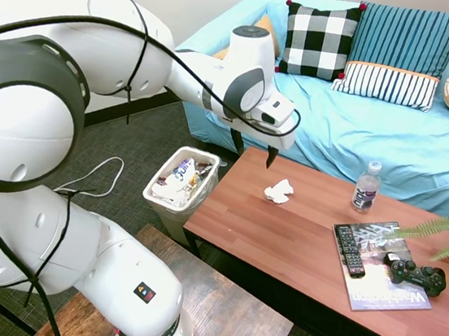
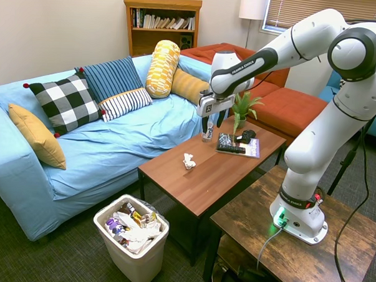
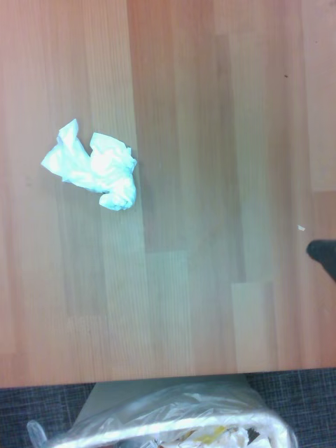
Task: Throw the tissue in the trash bin
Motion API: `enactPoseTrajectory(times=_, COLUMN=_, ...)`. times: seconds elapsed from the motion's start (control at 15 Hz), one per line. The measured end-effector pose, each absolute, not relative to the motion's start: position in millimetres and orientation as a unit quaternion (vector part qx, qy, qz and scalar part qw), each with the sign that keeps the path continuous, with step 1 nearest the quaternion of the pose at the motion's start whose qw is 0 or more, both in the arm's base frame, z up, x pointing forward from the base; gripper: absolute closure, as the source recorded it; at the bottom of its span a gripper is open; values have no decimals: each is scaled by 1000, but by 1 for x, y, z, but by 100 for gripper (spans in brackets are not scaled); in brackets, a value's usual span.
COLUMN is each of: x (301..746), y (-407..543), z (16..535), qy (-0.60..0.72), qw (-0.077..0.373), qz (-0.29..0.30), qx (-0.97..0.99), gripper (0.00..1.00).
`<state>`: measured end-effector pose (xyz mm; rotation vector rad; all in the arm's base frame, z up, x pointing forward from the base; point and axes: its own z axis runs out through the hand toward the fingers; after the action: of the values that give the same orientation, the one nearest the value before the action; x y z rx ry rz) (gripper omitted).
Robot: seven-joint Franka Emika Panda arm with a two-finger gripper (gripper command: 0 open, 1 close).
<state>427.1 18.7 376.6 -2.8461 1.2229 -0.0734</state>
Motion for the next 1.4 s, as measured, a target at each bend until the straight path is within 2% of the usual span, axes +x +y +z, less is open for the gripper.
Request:
enactPoseTrajectory(times=0.27, x=434, y=20, z=368, qy=415, qw=15, qz=-14, qx=-910, gripper=0)
enactPoseTrajectory(times=0.47, x=461, y=17, z=347, qy=455, qw=17, qz=-10, qx=-890, gripper=0)
enactPoseTrajectory(times=1.07, x=555, y=14, z=213, qy=529, qw=6, qz=35, qx=-848, gripper=0)
enactPoseTrajectory(times=1.4, x=583, y=14, z=153, qy=538, qw=-9, qz=55, qx=-841, gripper=0)
